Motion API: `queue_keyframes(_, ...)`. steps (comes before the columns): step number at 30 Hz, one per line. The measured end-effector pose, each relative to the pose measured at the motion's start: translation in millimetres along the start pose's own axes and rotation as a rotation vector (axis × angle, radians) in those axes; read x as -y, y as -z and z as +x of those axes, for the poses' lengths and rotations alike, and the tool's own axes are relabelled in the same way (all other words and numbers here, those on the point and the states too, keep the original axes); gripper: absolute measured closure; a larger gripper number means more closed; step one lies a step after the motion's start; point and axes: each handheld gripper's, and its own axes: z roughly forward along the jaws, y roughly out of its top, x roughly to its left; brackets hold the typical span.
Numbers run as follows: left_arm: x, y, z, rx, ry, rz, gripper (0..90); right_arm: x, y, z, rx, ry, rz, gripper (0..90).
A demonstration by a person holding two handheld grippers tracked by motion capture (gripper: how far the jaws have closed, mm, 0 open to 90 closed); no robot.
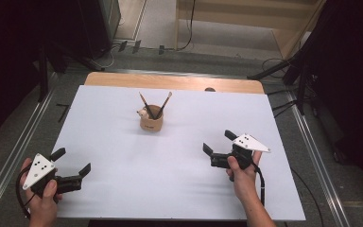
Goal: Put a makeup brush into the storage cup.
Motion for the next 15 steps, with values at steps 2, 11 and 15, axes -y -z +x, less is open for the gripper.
queue_keyframes(2,0.1,-0.3,-0.3,0.002,0.001,-0.003,0.0,1.8,3.2,-2.8,0.006,-0.005,-0.003,0.0)
queue_keyframes(11,0.5,-1.2,-0.5,0.004,0.005,-0.010,0.0,7.7,17.3,-12.5,0.032,-0.025,-0.011,0.0)
queue_keyframes(15,0.2,-0.5,-0.3,0.000,0.004,-0.006,0.0,10.4,22.0,-16.6,0.048,-0.033,-0.015,0.0)
